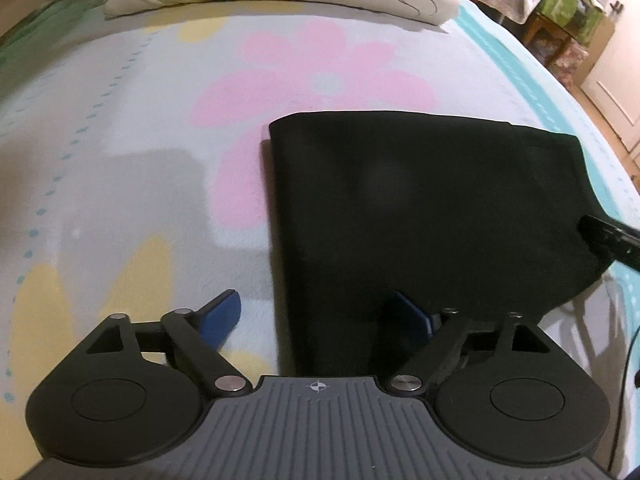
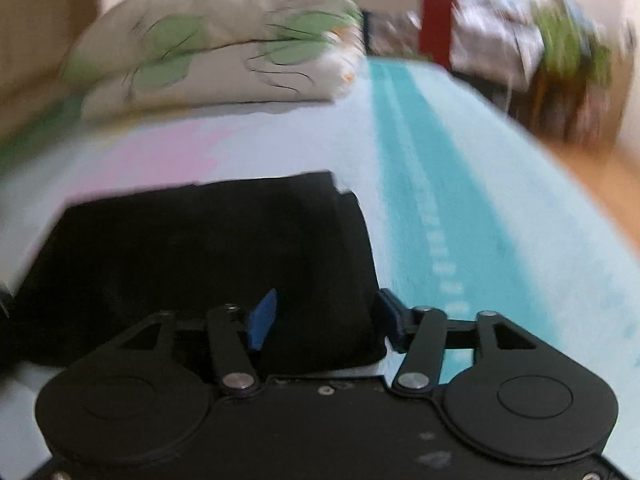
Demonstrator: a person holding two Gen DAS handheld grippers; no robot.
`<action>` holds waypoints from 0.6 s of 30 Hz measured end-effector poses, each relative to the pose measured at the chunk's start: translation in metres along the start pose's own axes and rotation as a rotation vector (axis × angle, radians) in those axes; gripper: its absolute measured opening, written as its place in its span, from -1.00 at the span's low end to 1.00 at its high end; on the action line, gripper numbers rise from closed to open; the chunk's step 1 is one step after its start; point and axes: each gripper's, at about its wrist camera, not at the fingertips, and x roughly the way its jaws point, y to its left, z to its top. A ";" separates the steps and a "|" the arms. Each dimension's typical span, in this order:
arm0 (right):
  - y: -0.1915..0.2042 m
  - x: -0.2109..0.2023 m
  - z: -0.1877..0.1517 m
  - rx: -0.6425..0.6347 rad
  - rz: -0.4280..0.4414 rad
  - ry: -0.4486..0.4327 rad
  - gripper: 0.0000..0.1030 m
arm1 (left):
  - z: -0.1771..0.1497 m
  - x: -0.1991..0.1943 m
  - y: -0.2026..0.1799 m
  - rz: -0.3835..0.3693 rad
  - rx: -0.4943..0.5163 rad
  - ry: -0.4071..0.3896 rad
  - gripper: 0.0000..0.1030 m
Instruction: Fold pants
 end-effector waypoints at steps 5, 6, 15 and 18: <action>-0.037 0.018 0.010 0.208 0.147 0.099 0.43 | 0.008 0.010 -0.002 -0.028 -0.009 0.001 0.89; -0.039 0.021 0.011 0.217 0.169 0.101 0.44 | 0.009 0.013 -0.004 -0.029 -0.005 -0.004 0.92; -0.049 0.038 0.020 0.244 0.278 0.112 0.49 | 0.024 0.027 -0.009 -0.046 -0.085 -0.025 0.97; -0.042 0.037 0.021 0.177 0.252 0.117 0.41 | 0.021 0.020 -0.012 0.000 -0.112 -0.058 0.14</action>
